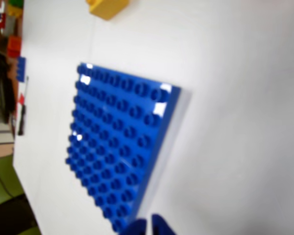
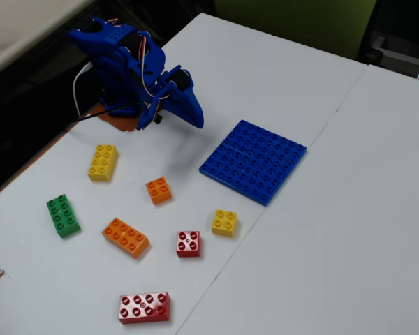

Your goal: Pick up the 2x4 orange block and go up the 8x8 blue block.

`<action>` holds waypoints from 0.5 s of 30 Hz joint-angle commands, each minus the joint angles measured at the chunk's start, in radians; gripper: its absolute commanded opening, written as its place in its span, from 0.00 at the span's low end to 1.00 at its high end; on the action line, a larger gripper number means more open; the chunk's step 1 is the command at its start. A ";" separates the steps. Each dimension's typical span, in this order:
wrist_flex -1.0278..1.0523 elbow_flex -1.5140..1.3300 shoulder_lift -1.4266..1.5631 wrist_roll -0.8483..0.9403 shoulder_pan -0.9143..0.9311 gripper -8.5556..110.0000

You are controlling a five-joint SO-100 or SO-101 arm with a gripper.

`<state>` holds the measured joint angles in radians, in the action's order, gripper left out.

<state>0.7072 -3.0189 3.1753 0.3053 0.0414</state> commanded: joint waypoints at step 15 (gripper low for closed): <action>0.219 0.712 -0.560 0.353 0.161 0.07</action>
<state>0.8974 -2.4636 2.7075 0.6213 0.1764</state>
